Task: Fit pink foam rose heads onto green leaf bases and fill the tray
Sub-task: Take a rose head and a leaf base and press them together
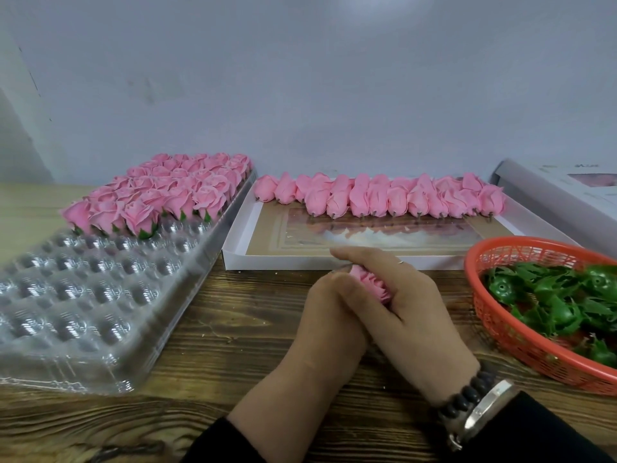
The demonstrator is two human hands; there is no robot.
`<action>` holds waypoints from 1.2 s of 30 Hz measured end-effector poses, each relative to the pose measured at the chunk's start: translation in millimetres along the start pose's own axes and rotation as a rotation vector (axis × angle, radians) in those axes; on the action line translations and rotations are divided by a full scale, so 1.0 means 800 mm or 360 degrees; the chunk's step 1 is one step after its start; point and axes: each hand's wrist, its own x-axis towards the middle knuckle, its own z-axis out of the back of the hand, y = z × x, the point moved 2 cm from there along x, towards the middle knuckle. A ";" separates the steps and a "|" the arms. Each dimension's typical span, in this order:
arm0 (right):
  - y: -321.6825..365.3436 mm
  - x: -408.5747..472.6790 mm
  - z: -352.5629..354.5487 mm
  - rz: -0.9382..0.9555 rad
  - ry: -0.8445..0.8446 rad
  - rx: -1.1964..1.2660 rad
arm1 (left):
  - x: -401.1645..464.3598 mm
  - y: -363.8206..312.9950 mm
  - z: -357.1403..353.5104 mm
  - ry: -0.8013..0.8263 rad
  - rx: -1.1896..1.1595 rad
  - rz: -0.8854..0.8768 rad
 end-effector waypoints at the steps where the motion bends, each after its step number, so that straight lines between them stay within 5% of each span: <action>1: 0.000 0.002 0.001 0.0017 0.0021 0.0000 | 0.000 -0.002 -0.002 0.0034 0.0106 -0.0030; 4: 0.002 0.005 0.002 0.0028 0.0272 -0.0039 | -0.001 0.000 0.002 0.0240 0.0395 -0.0012; 9: 0.005 0.001 0.008 -0.0094 0.0574 0.0039 | -0.007 -0.003 0.008 0.0403 0.0351 0.0260; 15: -0.011 0.004 0.011 -0.0189 0.0492 -0.0121 | -0.003 -0.005 0.011 0.0191 0.0241 -0.0152; 21: -0.009 0.000 0.009 -0.0188 0.0245 0.0083 | 0.003 0.003 0.022 -0.0101 0.0201 -0.0150; 29: 0.001 -0.001 -0.009 -0.0026 -0.0068 0.0050 | -0.004 0.010 0.004 -0.0048 0.0288 -0.0084; 36: 0.004 0.004 0.000 -0.0016 0.0443 -0.0102 | -0.004 0.001 0.011 0.0250 0.0649 -0.0032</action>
